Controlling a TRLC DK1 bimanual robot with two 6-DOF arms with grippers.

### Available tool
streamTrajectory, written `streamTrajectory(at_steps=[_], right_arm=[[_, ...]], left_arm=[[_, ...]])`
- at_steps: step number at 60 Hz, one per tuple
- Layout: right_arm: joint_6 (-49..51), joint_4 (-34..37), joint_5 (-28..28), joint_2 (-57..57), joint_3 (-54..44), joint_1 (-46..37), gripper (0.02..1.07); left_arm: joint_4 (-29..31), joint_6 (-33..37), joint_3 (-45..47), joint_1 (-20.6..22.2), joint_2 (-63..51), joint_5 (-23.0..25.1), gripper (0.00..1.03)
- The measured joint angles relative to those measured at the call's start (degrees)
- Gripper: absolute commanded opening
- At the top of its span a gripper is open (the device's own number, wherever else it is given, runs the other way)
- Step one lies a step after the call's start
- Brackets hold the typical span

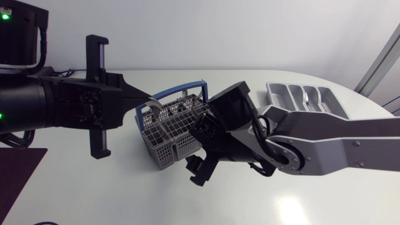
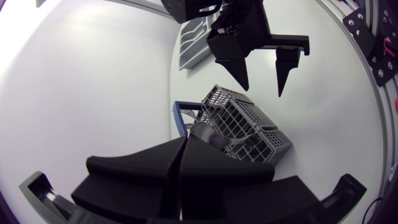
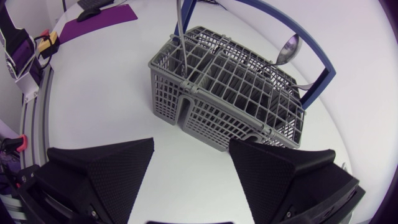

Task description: Unload the cutlery basket into the drawer organizer.

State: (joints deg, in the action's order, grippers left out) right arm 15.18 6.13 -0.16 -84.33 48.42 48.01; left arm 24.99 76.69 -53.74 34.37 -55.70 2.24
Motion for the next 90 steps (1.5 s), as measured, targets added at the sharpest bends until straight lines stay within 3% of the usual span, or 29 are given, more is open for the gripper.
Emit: streamTrajectory(at_steps=[17,37,47,68,83,90], right_arm=[[0.0,-0.4,0.0,-1.3,0.9,0.0,0.89],[0.0,-0.4,0.0,-1.2,0.9,0.0,0.89],[0.0,-0.9,1.7,4.0,-0.6,0.0,0.89],[1.8,-7.2,11.5,18.6,-7.1,-0.1,0.89],[4.5,-14.2,17.2,22.2,-12.5,0.0,0.88],[6.0,-17.1,19.7,22.3,-13.6,0.6,0.78]], left_arm=[[0.0,0.0,-0.8,3.2,1.0,-3.0,0.12],[-0.1,0.4,-1.4,5.4,3.9,-3.2,0.12],[-0.6,-2.1,-1.8,7.9,4.1,-5.8,0.12],[-9.6,-27.4,-2.8,9.4,-1.1,-8.2,0.13],[-9.8,-45.6,-6.6,10.4,-7.6,-8.5,0.14],[-8.6,-51.6,-8.0,10.4,-9.9,-7.1,0.13]])
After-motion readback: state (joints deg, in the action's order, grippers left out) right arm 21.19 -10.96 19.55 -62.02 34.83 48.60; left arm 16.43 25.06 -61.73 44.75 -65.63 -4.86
